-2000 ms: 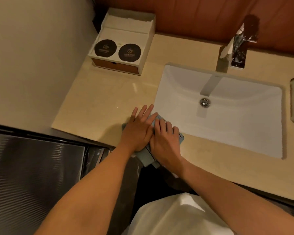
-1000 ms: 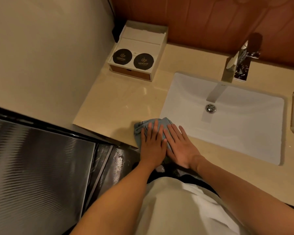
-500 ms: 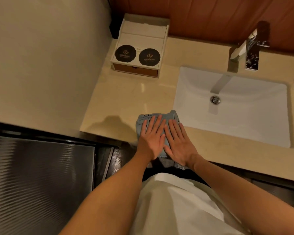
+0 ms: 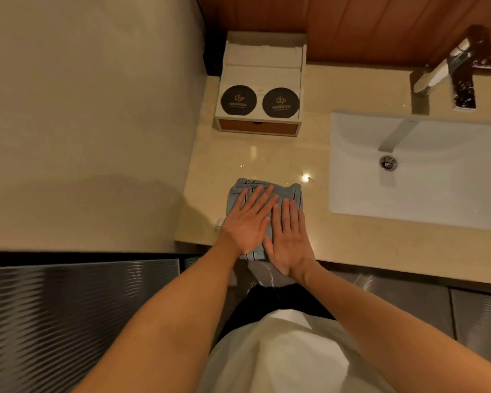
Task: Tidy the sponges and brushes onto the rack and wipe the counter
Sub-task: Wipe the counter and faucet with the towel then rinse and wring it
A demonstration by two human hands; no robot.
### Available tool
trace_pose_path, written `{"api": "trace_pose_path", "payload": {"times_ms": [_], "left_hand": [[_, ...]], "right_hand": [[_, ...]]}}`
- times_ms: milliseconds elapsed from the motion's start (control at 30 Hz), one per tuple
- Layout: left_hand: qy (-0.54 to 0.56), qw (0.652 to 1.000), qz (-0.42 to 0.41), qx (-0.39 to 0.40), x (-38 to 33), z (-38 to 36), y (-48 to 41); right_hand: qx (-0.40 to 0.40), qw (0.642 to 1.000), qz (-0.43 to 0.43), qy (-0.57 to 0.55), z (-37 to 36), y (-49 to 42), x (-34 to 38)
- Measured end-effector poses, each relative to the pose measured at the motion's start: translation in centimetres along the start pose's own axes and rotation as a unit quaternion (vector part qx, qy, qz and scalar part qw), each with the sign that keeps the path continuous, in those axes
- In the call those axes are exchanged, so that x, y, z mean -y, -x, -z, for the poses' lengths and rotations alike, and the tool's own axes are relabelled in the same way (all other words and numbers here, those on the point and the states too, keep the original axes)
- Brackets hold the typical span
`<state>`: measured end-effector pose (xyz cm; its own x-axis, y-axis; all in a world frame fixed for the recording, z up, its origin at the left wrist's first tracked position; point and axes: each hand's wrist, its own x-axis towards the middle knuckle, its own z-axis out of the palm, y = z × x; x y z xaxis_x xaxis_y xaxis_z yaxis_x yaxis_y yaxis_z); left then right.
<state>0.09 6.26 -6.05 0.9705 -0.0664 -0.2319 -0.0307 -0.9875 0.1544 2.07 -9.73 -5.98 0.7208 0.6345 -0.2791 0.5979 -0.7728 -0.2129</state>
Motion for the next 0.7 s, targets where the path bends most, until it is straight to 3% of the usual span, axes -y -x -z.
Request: {"api": "trace_pose_path", "payload": {"times_ms": [200, 400, 500, 700], "left_hand": [[0.027, 0.995, 0.086, 0.047, 4.3, 1.3, 1.8], [0.192, 0.951, 0.227, -0.090, -0.3, 1.2, 2.1], [0.141, 0.943, 0.290, -0.083, -2.2, -0.2, 2.4], [0.106, 0.949, 0.286, -0.074, -0.7, -0.9, 2.6]], "right_hand": [[0.061, 0.996, 0.056, -0.023, 2.6, -2.9, 4.5], [0.027, 0.974, 0.219, 0.051, 5.7, -5.7, -1.3], [0.033, 0.959, 0.253, 0.124, 5.3, -6.2, -2.1], [0.034, 0.963, 0.250, 0.100, 4.4, -6.7, -0.7]]}}
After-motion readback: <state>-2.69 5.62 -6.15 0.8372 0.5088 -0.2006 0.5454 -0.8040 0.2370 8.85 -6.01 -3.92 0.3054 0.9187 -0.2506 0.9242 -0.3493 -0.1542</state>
